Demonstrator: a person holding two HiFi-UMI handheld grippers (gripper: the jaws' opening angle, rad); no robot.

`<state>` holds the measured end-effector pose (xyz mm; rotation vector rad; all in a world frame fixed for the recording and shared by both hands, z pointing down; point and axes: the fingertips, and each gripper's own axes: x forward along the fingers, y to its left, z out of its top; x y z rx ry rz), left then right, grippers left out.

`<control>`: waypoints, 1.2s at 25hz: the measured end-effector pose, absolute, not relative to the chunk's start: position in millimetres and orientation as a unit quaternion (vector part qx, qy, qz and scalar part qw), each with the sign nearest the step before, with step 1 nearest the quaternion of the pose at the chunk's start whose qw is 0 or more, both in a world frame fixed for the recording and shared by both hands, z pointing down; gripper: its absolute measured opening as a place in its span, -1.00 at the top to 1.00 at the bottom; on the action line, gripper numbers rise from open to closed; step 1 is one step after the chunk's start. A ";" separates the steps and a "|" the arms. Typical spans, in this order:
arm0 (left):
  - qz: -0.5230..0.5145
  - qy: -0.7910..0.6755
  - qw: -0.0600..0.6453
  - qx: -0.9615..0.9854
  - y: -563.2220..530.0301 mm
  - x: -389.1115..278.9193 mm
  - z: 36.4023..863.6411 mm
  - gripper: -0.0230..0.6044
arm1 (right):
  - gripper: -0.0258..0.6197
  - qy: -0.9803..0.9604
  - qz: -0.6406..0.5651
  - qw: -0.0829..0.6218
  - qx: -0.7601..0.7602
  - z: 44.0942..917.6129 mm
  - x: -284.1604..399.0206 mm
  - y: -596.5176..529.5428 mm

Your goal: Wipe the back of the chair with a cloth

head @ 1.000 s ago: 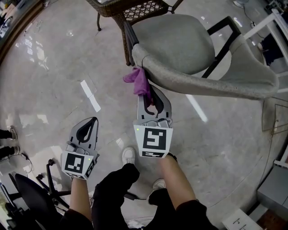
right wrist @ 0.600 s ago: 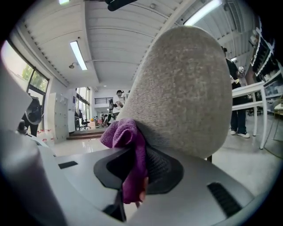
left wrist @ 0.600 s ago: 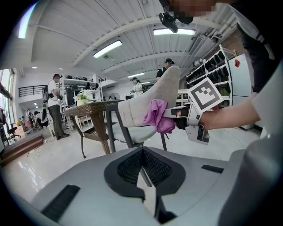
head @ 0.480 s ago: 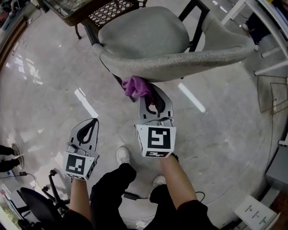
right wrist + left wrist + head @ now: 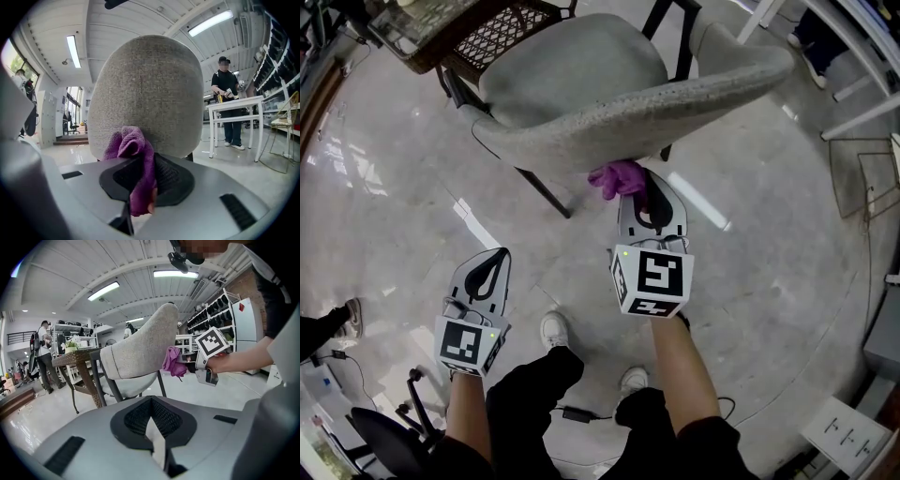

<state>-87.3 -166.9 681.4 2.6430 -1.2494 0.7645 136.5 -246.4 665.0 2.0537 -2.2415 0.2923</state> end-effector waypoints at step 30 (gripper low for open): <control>0.160 -0.434 0.038 0.886 -167.0 -69.6 474.9 0.90 | 0.67 -0.682 0.117 0.040 0.721 466.7 198.6 -162.1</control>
